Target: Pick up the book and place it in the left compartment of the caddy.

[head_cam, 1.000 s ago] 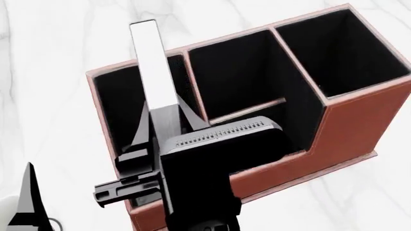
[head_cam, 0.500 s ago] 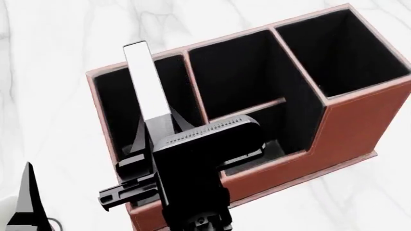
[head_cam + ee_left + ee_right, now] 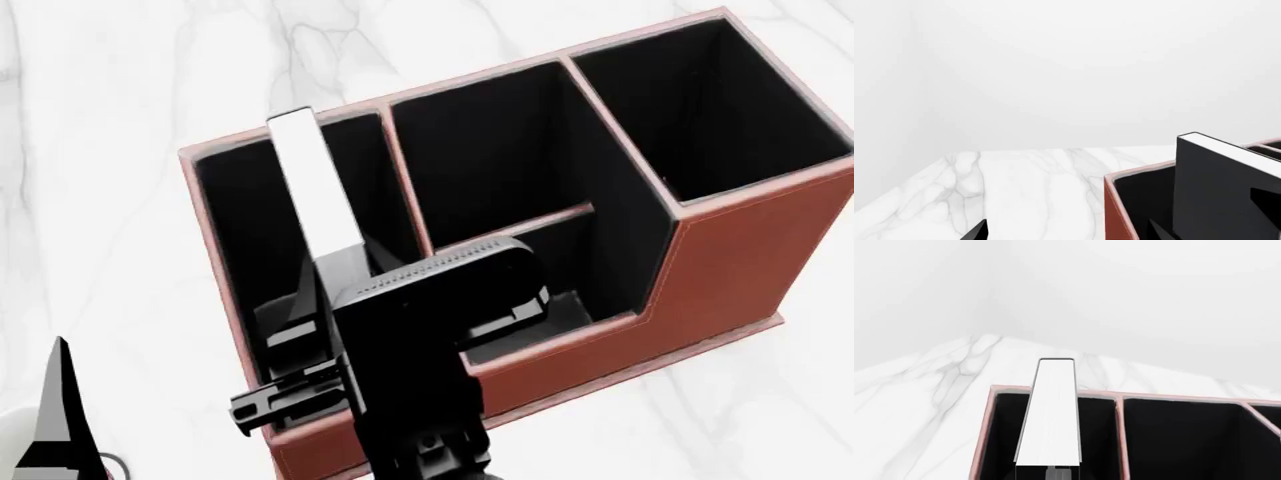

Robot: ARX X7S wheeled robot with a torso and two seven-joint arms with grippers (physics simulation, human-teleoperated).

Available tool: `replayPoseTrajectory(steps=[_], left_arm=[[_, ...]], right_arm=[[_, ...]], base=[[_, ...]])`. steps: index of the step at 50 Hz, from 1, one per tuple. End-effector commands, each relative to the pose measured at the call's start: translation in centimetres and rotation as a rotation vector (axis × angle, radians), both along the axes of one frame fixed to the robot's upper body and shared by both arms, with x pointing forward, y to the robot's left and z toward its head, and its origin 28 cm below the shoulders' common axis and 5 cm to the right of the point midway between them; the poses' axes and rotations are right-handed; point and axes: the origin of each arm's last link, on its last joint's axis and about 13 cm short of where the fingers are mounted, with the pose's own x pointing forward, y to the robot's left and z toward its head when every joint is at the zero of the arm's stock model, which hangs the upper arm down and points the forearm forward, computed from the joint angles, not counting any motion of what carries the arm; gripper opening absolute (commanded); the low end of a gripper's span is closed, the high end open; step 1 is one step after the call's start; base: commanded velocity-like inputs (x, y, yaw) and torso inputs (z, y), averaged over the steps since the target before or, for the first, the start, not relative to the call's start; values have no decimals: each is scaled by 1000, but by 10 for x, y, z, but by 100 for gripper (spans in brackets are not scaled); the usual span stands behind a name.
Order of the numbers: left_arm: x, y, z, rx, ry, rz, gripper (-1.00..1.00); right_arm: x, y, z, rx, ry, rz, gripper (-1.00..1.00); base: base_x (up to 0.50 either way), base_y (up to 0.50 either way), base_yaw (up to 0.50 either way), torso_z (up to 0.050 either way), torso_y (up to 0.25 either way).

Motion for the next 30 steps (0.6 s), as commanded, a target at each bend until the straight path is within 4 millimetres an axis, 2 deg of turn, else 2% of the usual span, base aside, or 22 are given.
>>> replayPoseTrajectory(steps=[1, 30], left_arm=[[1, 1, 4, -35, -10, -37, 100], [1, 2, 3, -33, -8, -36, 100]], right_arm=[[7, 2, 6, 4, -60, 66, -100], [19, -4, -15, 64, -22, 94, -100]], base=[[0, 0, 0, 0, 10], [0, 0, 0, 0, 1]])
